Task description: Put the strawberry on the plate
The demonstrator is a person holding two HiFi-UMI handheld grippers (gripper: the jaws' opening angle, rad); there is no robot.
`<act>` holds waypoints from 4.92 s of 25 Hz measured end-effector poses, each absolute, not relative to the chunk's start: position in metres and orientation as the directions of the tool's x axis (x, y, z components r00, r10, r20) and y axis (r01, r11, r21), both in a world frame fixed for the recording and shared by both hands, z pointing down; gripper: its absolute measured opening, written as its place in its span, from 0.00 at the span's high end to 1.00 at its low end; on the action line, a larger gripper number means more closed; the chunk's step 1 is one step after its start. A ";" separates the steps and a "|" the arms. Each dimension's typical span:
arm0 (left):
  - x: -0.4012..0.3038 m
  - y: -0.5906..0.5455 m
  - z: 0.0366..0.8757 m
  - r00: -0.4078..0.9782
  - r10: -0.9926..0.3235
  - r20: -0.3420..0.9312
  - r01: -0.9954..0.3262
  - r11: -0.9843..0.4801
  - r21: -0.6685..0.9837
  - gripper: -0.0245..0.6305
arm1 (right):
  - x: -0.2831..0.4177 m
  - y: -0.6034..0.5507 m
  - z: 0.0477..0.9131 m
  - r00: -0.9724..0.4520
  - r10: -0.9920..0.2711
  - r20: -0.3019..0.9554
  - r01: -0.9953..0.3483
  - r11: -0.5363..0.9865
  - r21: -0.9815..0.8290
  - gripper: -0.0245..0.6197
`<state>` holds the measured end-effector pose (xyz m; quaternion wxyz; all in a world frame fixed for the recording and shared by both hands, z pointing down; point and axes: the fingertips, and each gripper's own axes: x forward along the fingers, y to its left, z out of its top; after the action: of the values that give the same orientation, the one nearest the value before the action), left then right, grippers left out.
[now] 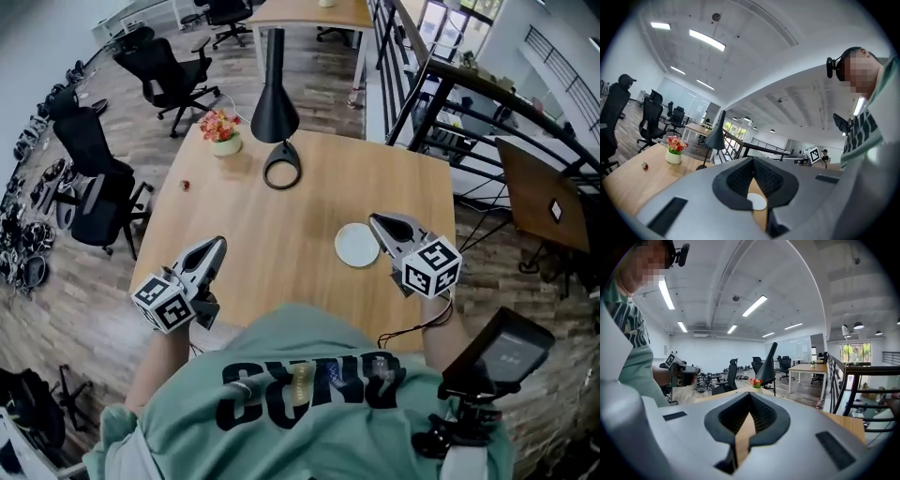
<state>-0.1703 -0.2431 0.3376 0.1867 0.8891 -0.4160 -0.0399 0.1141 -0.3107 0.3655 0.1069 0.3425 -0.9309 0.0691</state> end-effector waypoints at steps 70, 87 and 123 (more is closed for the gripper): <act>-0.520 -0.593 0.691 -0.056 -0.653 0.755 -0.996 -0.014 -0.086 0.62 | 0.069 -0.419 0.518 -0.734 -0.637 0.233 -0.678 0.678 -0.283 0.95; -0.475 -0.593 0.672 0.052 -0.667 0.743 -0.990 -0.134 -0.051 0.73 | 0.071 -0.411 0.511 -0.727 -0.644 0.237 -0.686 0.671 -0.281 0.95; -0.212 -0.556 0.516 0.418 -0.675 0.608 -0.869 -0.492 0.050 0.74 | 0.160 -0.377 0.465 -0.639 -0.737 0.220 -0.770 0.611 -0.186 0.95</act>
<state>-0.2123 -0.5556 0.5165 0.1822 0.8220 -0.4697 0.2655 0.1602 -0.3767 0.4653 0.0607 0.4207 -0.8955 0.1322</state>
